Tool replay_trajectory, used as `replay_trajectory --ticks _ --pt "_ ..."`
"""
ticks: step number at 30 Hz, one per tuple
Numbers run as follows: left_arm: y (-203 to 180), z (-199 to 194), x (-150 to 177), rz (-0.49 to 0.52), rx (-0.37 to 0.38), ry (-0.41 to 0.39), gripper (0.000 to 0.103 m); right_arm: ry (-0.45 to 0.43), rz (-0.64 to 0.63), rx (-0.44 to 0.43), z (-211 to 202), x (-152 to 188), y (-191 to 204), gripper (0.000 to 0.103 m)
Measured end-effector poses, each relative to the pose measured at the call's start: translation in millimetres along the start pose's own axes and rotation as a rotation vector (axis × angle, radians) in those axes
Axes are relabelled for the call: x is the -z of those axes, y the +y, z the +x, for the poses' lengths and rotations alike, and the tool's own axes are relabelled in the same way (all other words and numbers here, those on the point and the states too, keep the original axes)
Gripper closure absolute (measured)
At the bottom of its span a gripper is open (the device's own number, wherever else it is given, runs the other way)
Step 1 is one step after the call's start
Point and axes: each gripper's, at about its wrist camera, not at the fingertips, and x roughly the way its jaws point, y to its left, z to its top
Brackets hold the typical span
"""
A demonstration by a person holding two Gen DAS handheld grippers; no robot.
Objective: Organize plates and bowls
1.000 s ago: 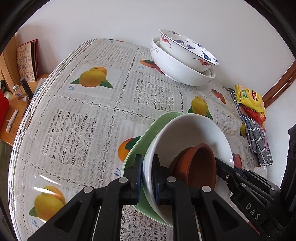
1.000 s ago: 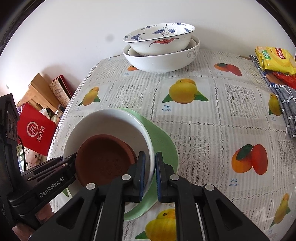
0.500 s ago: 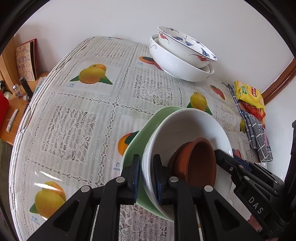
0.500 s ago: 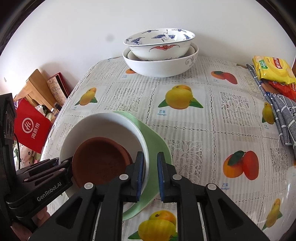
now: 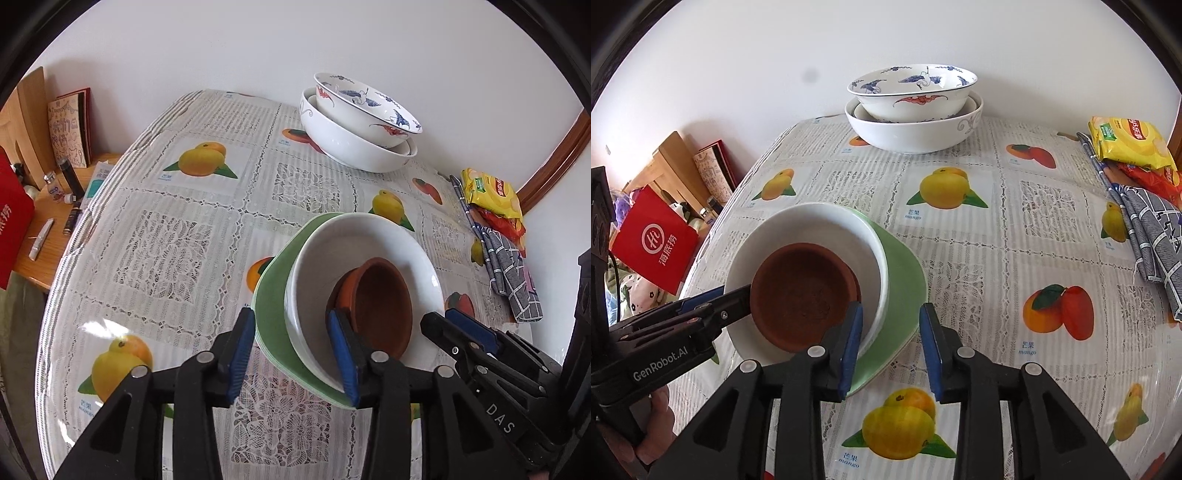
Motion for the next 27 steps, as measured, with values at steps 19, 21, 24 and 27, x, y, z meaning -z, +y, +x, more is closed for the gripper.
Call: replay_trajectory --ticks 19,21,24,27 --pt "-75.7 -71.1 57.0 0.156 -0.025 -0.160 0.040 -0.148 0.056 0.231 -116.6 63.6 -55.9 0.044" --pt "-85.7 -81.0 65.4 0.172 -0.023 -0.192 0.037 -0.168 0.065 0.265 -132.2 72.0 -62.8 0.044" --pt "-100.4 -94.1 76.9 0.190 -0.020 -0.227 0.028 -0.176 0.078 0.262 -152.2 82.6 -71.4 0.044" --pt "-113.7 -104.8 86.0 0.201 -0.004 -0.231 0.027 -0.196 0.102 0.252 -170.2 95.9 -77.5 0.044"
